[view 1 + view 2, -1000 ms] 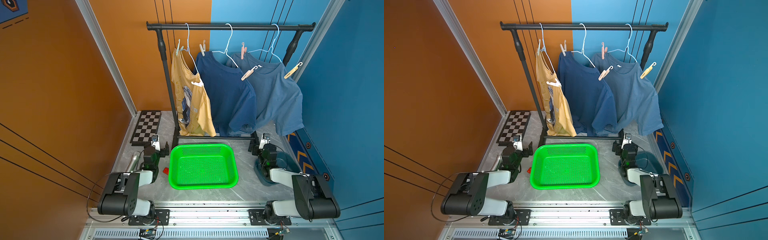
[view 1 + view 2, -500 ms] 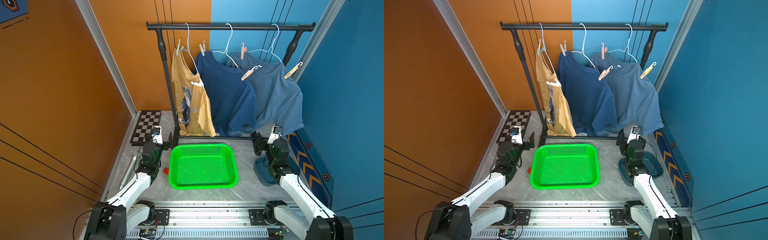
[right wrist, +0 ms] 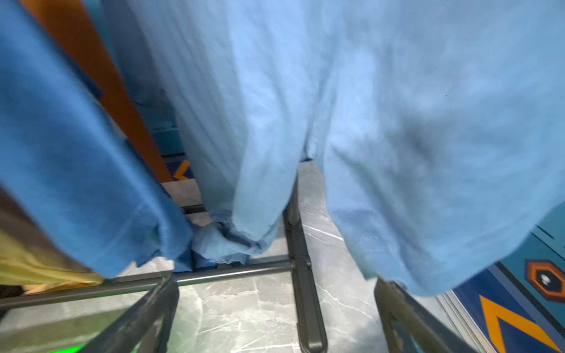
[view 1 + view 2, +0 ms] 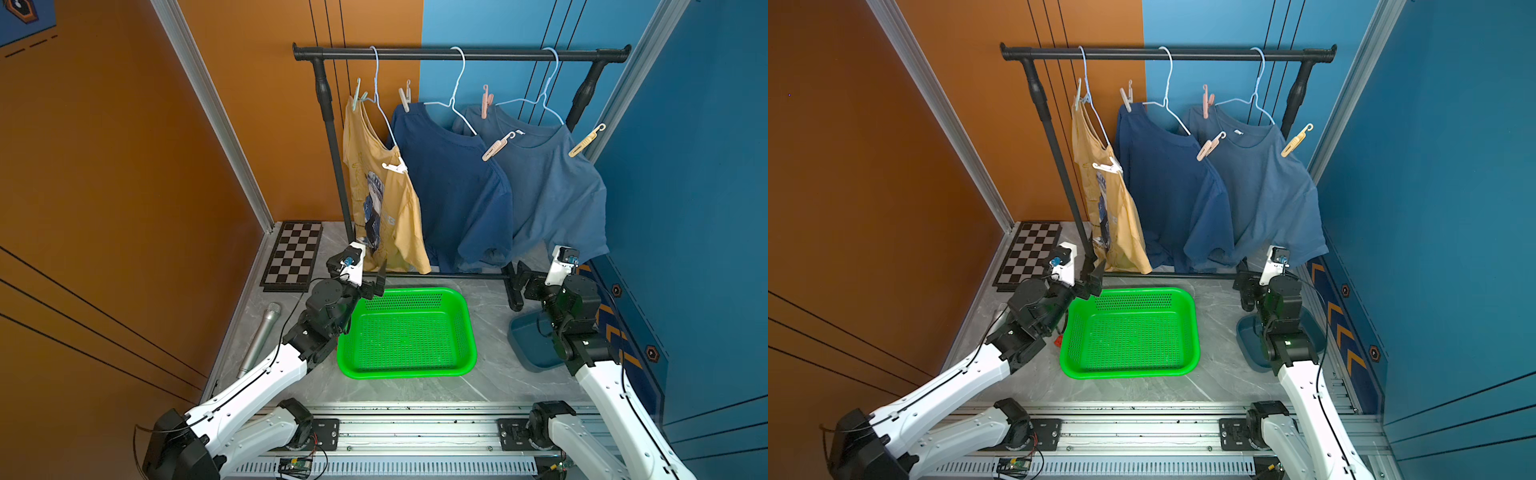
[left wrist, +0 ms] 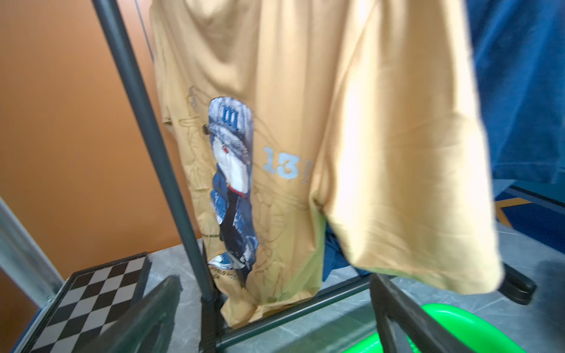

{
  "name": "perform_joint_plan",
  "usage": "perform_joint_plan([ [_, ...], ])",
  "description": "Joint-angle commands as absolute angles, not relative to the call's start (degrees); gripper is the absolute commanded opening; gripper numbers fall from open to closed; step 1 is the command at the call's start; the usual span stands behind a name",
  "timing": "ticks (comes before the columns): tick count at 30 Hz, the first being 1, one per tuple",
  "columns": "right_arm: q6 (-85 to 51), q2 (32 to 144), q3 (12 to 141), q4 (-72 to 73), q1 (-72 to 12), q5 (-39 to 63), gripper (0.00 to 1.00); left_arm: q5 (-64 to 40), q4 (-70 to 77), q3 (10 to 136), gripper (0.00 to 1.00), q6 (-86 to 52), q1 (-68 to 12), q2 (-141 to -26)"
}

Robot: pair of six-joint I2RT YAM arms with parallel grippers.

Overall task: Remove the clothespins securing t-shirts to the hanger
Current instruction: Pick up the hanger from the clothes rail.

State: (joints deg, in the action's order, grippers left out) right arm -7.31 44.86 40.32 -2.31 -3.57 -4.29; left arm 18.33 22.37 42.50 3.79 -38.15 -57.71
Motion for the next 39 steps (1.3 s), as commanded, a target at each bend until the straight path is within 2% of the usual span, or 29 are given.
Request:
perform_joint_plan([
  [1,-6.5,41.3,42.1,-5.5,-2.4,3.5,1.00,22.9,21.4,47.6,0.98,6.6,-43.8,-59.4],
  [6,-6.7,37.5,44.0,-6.3,-0.2,5.3,1.00,24.6,21.0,54.5,0.98,10.7,-50.7,-64.2],
  [18,-5.0,36.7,53.3,-9.6,7.2,14.2,1.00,19.4,19.3,71.5,0.98,13.0,-56.8,-75.5],
  [30,-2.8,40.8,62.2,-8.4,14.8,24.4,1.00,10.4,19.5,87.4,0.98,13.1,-58.6,-85.9],
  [39,-2.1,43.7,67.3,-4.2,16.5,23.8,1.00,6.8,19.4,100.1,0.98,15.7,-57.8,-94.2],
])
